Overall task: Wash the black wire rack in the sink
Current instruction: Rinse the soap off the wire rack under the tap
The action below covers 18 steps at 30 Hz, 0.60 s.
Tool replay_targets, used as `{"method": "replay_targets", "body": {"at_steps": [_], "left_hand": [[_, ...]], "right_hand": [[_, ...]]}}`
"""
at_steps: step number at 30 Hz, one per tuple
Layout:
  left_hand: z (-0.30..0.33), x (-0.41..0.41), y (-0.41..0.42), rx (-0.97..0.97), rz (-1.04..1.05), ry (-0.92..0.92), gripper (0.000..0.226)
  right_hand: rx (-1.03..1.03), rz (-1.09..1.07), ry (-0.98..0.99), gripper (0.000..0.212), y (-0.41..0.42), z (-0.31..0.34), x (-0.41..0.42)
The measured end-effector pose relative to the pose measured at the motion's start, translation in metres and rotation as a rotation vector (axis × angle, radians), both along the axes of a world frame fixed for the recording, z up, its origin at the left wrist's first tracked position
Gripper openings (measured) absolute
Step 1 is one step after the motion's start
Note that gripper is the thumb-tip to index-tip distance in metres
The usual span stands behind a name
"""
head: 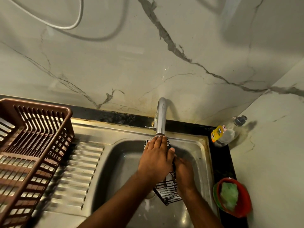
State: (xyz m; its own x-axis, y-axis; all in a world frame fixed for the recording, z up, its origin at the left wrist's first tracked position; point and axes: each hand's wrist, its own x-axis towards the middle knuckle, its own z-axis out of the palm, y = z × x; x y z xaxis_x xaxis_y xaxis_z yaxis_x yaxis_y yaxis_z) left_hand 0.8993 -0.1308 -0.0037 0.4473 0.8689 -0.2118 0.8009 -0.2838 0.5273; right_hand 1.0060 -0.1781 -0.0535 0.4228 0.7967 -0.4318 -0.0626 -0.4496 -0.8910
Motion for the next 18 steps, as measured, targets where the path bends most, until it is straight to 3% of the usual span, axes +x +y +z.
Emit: {"method": "replay_targets", "body": {"at_steps": [4, 6, 12, 18], "left_hand": [[-0.002, 0.002, 0.036, -0.058, 0.001, -0.05, 0.053], [0.001, 0.006, 0.043, -0.027, -0.06, 0.013, 0.051], [0.012, 0.025, 0.008, 0.001, -0.118, 0.124, 0.076], [0.002, 0.025, 0.034, 0.02, -0.102, 0.114, 0.076]], "right_hand": [[0.049, -0.046, 0.007, 0.036, -0.007, 0.001, 0.003], [0.08, -0.082, 0.05, 0.029, -0.006, 0.005, 0.006], [0.173, -0.175, 0.264, 0.025, 0.001, 0.002, 0.016], [0.124, -0.165, 0.303, 0.021, -0.006, 0.001, 0.019]]}}
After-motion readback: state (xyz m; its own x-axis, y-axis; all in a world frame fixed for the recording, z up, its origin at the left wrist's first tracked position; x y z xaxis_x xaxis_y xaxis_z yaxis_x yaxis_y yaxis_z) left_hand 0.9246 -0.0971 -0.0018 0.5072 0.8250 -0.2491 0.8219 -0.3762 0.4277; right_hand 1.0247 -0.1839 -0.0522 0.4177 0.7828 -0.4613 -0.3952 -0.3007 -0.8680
